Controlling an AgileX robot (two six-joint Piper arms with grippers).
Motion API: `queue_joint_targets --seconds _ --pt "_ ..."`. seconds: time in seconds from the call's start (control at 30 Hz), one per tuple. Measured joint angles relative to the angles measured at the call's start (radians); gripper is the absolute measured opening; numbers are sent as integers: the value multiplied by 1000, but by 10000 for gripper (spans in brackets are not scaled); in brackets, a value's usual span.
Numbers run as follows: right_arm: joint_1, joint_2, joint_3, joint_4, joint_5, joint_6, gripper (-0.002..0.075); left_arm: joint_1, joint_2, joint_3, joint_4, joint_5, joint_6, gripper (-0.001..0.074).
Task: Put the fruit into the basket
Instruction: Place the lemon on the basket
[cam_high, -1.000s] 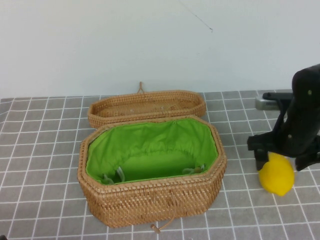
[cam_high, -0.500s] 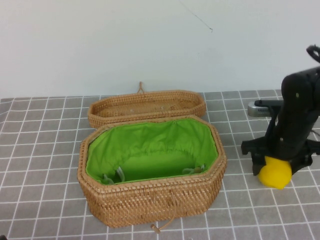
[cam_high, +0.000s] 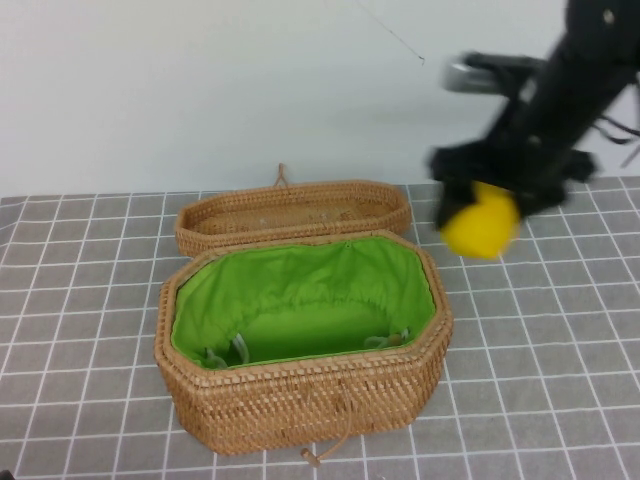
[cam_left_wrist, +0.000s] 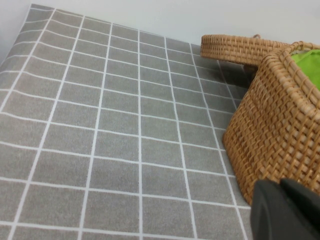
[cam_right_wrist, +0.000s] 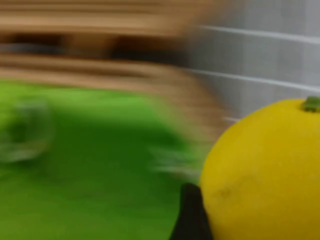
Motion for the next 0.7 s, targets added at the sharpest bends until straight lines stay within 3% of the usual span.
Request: queue_joint_targets --seconds 0.17,0.33,0.7 --pt "117 6 -19 68 -33 -7 309 0 0 0 0 0 0 0" --pt "219 43 -19 -42 -35 -5 314 0 0 0 0 0 0 1" --pt "244 146 -19 -71 -32 25 530 0 0 0 2 0 0 1"
